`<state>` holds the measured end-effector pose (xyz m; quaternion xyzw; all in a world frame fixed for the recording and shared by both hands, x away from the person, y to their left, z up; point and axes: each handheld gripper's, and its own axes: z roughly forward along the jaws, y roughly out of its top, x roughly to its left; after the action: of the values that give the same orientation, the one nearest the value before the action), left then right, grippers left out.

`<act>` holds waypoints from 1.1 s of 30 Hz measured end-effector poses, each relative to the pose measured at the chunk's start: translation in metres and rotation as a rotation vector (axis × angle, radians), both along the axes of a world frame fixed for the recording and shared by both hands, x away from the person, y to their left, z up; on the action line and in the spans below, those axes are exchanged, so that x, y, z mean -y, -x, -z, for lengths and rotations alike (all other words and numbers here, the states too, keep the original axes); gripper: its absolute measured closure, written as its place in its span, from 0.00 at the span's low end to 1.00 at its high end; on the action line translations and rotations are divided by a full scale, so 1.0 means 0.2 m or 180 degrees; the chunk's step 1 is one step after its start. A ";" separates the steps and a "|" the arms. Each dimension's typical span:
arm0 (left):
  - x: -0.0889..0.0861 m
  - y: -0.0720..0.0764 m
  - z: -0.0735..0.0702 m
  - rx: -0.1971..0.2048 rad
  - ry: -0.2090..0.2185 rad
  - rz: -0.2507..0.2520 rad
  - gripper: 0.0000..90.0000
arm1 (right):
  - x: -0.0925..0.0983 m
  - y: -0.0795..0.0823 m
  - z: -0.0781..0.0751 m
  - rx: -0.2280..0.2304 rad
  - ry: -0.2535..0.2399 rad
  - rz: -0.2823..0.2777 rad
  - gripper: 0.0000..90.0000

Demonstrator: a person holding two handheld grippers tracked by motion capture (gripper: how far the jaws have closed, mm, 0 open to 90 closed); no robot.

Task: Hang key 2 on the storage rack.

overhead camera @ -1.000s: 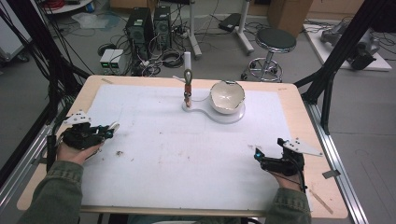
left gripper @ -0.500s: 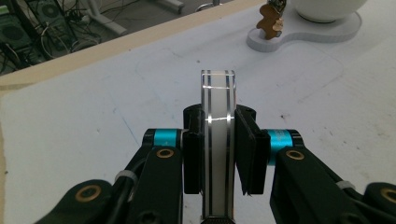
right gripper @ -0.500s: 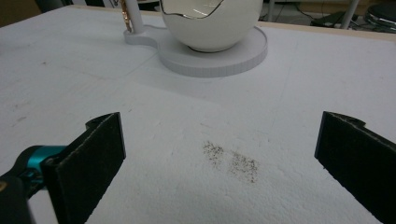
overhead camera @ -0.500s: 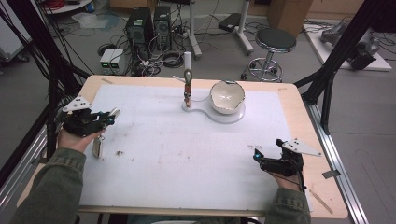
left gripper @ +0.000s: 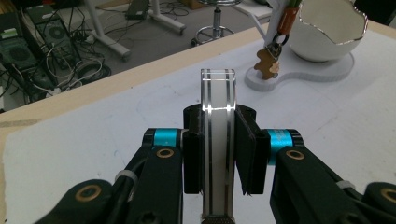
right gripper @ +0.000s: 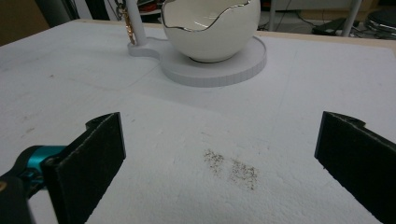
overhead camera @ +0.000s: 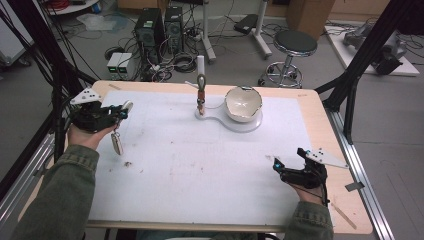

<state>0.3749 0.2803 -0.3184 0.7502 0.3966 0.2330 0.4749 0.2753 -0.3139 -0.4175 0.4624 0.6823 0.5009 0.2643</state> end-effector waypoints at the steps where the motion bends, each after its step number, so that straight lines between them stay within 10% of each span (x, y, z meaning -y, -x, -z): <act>1: 0.00 -0.01 -0.01 0.0012 0.0021 0.0005 0.82 | 0.00 0.00 0.00 -0.0003 -0.0001 -0.0004 0.01; 33: 0.20 -0.29 -0.20 0.0113 0.0236 0.0059 0.82 | 0.01 0.01 0.00 -0.0004 -0.0062 0.0014 0.01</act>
<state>0.4335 0.2401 -0.2790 0.7315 0.3894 0.2270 0.5116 0.2743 -0.3157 -0.4165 0.4667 0.6765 0.5066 0.2605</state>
